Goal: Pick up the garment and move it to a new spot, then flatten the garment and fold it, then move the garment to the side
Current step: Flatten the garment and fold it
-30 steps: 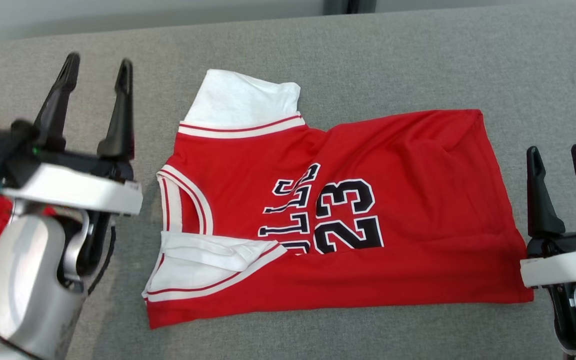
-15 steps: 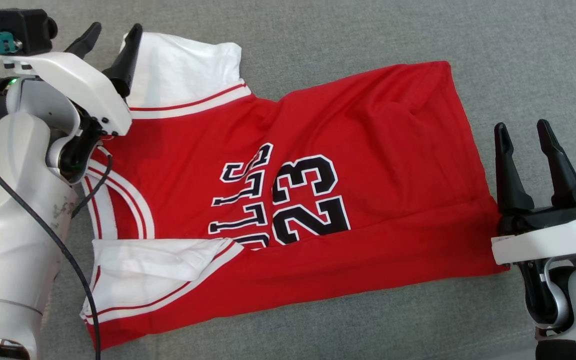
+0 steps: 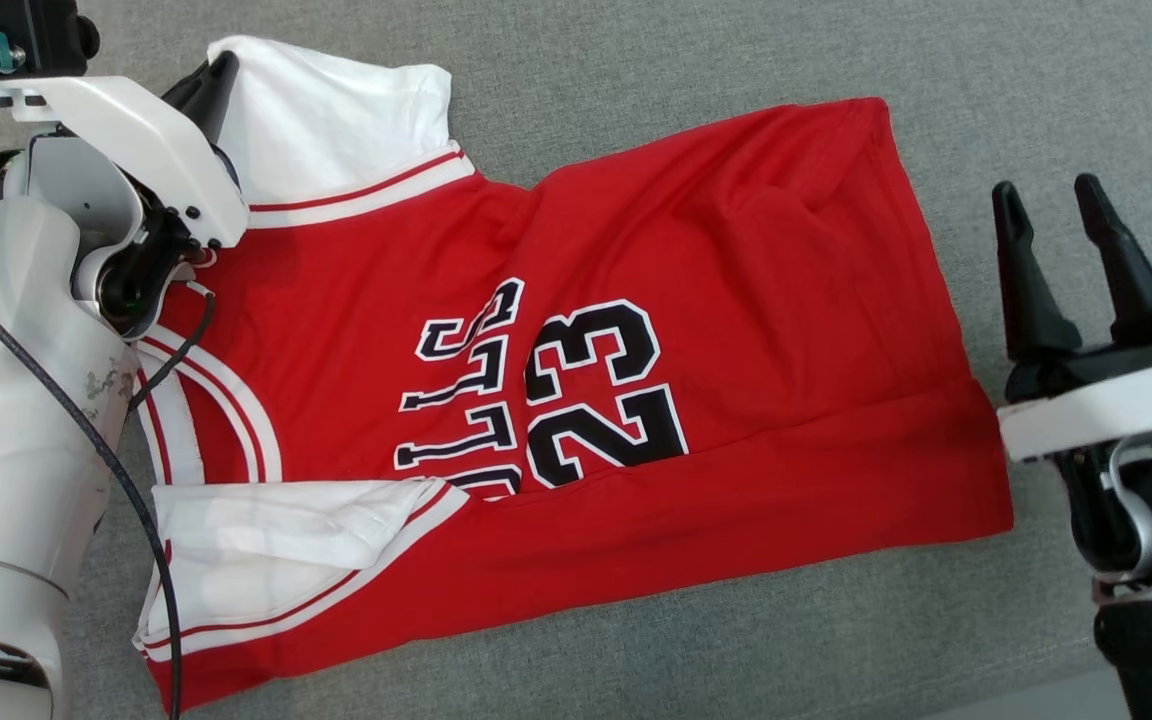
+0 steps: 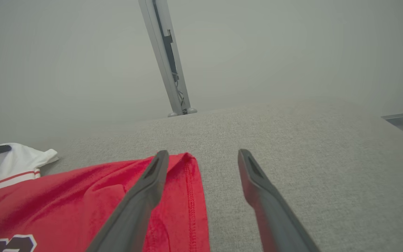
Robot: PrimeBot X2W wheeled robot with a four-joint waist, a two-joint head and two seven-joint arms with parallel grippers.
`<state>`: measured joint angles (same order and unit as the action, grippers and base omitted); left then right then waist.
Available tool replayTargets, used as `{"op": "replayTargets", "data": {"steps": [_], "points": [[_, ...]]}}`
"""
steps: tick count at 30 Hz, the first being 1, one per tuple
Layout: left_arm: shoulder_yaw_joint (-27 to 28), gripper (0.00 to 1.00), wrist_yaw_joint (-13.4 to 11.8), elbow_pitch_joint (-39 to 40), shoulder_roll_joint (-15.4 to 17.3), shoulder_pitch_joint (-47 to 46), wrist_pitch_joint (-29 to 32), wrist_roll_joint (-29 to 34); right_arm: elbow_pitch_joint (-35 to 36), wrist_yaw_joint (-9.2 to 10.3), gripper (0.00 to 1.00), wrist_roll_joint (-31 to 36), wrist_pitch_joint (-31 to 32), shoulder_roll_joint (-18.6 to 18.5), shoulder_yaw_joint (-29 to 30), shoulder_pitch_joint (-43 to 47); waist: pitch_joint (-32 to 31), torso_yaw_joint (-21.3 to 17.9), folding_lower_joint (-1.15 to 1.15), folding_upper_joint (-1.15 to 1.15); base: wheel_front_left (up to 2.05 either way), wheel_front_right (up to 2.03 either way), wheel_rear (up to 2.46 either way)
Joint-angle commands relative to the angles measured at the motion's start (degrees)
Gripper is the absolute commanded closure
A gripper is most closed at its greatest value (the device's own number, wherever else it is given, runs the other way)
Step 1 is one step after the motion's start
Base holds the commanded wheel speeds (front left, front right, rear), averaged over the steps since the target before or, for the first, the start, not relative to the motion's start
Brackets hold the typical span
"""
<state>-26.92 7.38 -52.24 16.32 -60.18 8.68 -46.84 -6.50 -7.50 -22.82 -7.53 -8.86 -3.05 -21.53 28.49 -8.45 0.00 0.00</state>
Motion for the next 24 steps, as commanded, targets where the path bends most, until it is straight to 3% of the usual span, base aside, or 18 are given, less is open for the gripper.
{"op": "replayTargets", "data": {"steps": [1,8,14,19,20,24], "points": [[-0.75,1.0,0.09,0.33,0.54,-0.96,-0.76,-0.58,-1.1,0.02,0.0,-1.63,0.6,-1.74,-0.45,-2.54,0.06,0.1,0.0,0.0,0.0,0.0,0.0],[-4.81,1.0,0.11,0.64,-0.12,-2.48,-2.51,-2.93,-13.07,0.02,0.0,-10.26,7.88,-8.4,-10.06,-14.72,0.22,2.64,0.0,0.0,0.0,0.0,0.0],[-9.22,1.0,0.1,1.33,-1.13,-4.02,-4.74,-5.29,-22.35,0.01,0.0,-17.25,10.7,-10.96,-19.94,-22.38,0.61,5.61,0.0,0.0,0.0,0.0,0.0],[-12.14,1.0,0.1,2.58,-0.65,-4.9,-5.92,-7.62,-27.74,0.01,0.0,-22.83,12.15,-10.9,-23.13,-26.89,1.2,6.61,0.0,0.0,0.0,0.0,0.0],[-12.63,1.0,0.1,2.98,-0.47,-5.12,-6.3,-8.17,-28.59,0.01,1.0,-23.56,12.13,-11.18,-23.45,-27.99,1.27,6.77,0.0,0.0,0.0,0.0,0.0],[-14.34,1.0,0.1,4.47,0.8,-6.12,-8.39,-9.85,-30.92,0.01,1.0,-26.78,12.3,-12.49,-24.85,-31.64,1.38,7.44,0.0,0.0,0.0,0.0,0.0]]}}
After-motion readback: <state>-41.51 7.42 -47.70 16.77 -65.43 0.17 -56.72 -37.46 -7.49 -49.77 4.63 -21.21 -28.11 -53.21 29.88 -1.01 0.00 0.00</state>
